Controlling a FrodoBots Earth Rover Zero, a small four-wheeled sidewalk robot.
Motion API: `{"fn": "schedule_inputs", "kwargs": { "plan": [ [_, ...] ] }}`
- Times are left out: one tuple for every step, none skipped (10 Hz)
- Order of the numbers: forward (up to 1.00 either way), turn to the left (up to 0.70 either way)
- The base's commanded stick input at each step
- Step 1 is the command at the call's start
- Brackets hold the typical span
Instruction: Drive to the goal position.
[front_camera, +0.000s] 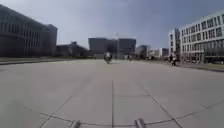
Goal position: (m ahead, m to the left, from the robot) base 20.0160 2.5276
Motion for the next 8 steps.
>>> {"fn": "schedule_inputs", "kwargs": {
  "plan": [
    [0.85,-0.33],
    [0.85,-0.33],
    [0.85,-0.33],
    [0.85,-0.26],
    [0.85,-0.18],
    [0.85,-0.1],
    [0.85,-0.04],
    [0.85,0.01]
  ]
}}
